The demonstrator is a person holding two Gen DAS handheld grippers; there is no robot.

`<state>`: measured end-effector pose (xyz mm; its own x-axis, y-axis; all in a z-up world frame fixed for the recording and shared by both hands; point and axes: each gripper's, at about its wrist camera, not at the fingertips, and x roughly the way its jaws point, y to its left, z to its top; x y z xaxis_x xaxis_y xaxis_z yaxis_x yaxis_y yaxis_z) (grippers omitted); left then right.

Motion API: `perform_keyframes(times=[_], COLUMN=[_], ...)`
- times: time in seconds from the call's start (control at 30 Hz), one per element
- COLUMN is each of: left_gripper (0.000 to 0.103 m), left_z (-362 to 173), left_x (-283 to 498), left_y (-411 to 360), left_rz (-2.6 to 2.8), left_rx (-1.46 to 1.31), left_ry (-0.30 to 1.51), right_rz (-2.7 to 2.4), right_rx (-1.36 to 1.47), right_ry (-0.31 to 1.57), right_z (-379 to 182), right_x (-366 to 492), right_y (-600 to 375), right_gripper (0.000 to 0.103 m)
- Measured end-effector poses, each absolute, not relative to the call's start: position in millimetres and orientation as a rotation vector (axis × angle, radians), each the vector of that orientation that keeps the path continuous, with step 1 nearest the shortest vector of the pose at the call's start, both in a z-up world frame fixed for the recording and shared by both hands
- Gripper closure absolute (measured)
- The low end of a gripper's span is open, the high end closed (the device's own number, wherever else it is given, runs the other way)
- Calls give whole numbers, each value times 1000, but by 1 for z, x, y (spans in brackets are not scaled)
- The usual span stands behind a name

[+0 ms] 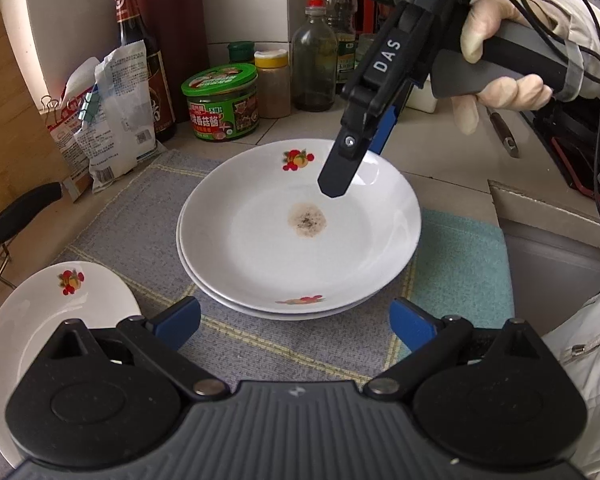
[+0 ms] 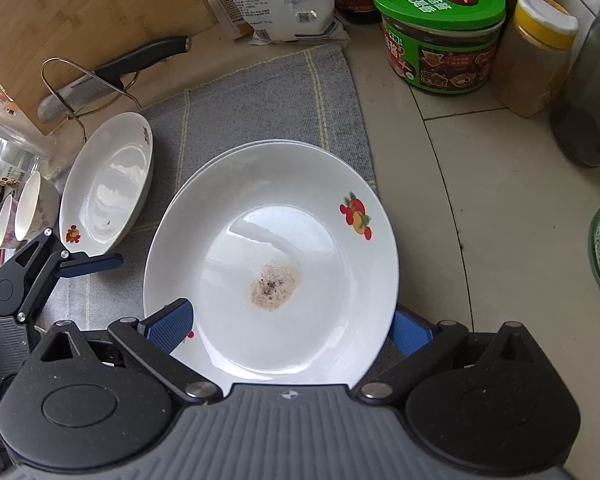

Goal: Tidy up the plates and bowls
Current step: 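Lower the stained plate onto a white plate and open the right tool, then move the right tool to a white fruit-pattern plate's rim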

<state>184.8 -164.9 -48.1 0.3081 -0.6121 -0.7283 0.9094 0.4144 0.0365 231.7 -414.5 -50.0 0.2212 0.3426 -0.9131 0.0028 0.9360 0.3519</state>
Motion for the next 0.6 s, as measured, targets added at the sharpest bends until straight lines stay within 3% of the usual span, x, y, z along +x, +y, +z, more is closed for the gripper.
perform_keyframes(times=[0.2, 0.6], left_gripper=[2, 1], left_z=[-42, -28], left_x=[175, 151], left_y=[-159, -103], left_rz=[-1027, -720], left_rx=[473, 255], left_ry=[646, 586], right_rz=[230, 171], right_rx=[265, -9], right_ry=[1290, 930], right_z=[-40, -11], right_x=[221, 174], right_y=[-408, -347], right_gripper=[0, 0])
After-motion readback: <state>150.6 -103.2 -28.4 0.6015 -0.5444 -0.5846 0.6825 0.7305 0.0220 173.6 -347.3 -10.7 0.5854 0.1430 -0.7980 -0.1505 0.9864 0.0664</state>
